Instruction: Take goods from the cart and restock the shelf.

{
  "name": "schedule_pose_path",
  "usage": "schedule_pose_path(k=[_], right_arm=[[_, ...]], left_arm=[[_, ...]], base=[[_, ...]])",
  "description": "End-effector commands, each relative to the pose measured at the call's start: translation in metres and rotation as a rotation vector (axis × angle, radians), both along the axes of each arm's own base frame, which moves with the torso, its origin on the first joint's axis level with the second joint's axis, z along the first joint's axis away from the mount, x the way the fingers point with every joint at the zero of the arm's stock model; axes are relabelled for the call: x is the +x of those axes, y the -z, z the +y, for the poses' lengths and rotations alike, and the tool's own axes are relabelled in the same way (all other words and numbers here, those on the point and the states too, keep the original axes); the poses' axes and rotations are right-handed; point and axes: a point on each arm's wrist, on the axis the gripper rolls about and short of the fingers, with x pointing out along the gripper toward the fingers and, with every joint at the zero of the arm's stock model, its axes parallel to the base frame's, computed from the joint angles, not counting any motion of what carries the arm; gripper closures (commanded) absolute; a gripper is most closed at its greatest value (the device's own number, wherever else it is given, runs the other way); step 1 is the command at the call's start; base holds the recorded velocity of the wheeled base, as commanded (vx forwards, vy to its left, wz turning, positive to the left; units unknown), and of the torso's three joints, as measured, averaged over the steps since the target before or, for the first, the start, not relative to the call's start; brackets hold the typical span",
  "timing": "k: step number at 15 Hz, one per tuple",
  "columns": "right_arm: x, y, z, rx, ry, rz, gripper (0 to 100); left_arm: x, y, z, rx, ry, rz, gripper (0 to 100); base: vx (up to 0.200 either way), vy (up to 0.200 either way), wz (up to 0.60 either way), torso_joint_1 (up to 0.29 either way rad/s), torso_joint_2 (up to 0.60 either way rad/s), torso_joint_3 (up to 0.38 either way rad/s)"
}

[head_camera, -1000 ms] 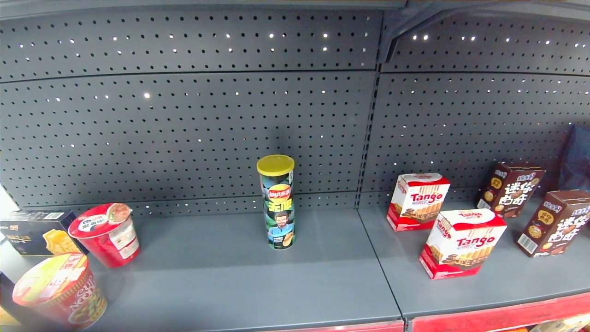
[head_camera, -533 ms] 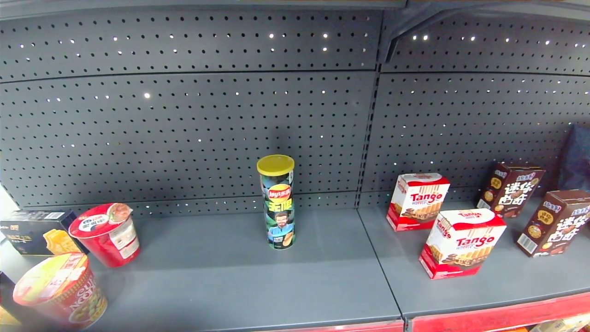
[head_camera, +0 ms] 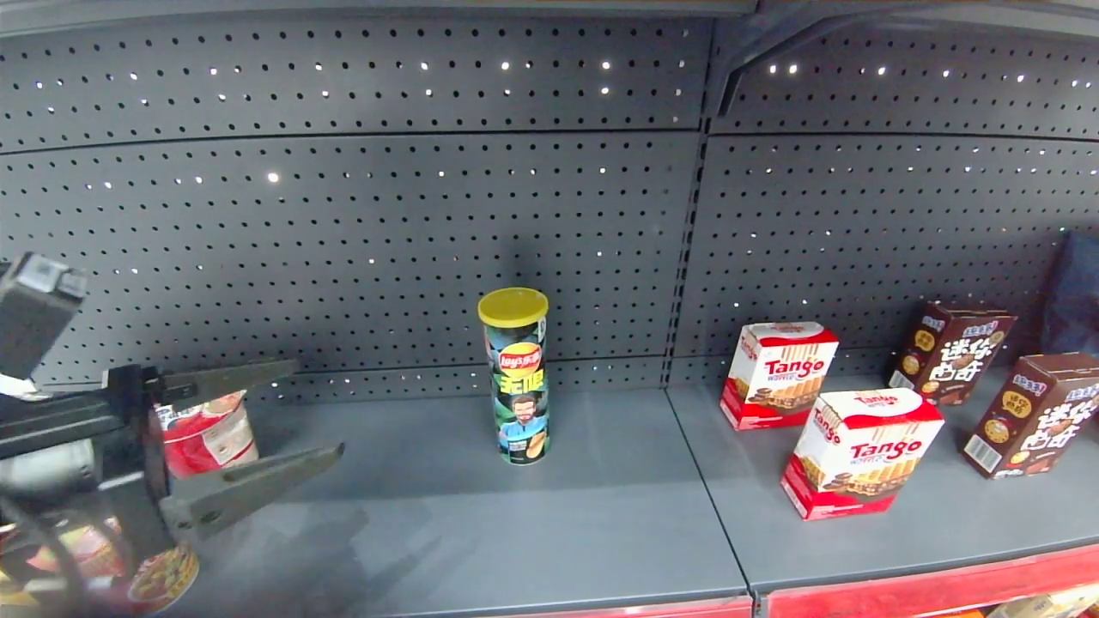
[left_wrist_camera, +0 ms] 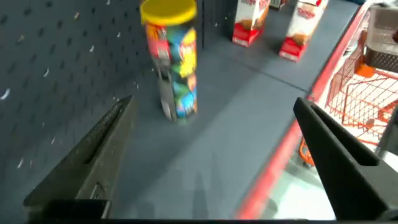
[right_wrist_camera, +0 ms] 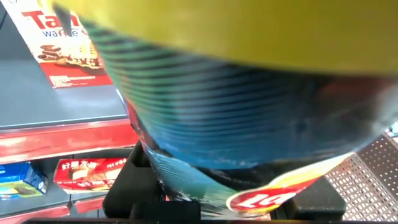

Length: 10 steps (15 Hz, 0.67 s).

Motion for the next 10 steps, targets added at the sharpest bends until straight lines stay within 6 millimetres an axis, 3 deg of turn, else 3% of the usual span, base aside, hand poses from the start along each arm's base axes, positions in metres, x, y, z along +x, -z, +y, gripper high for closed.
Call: schedule_pose_path(k=[1,2,4,6,10], right_arm=[[0.0,0.001,0.0,0.0,-0.001,0.004,100],[0.0,0.0,0.0,0.0,-0.001,-0.001,100],[0.0,-0.001,0.0,0.0,-0.001,-0.002,100],[0.0,-0.002,0.0,0.0,-0.002,-0.004,100],[0.002,0.0,0.0,0.004,-0.011,0.01,100]], left_arm=[[0.076,0.053,-0.006,-0.018,0.076,0.109,0],[0.092,0.068,-0.01,-0.017,0.092,0.119,0],[0.1,0.078,-0.014,-0.016,0.107,0.118,0],[0.124,0.101,-0.018,-0.043,0.192,0.048,0],[0.137,0.116,-0.03,-0.065,0.242,0.049,0]], base=[[0.0,0.0,0.0,0.0,0.0,0.0],[0.0,0.0,0.0,0.0,0.0,0.0],[0.0,0.0,0.0,0.0,0.0,0.0],[0.0,0.0,0.0,0.0,0.0,0.0],[0.0,0.0,0.0,0.0,0.0,0.0]])
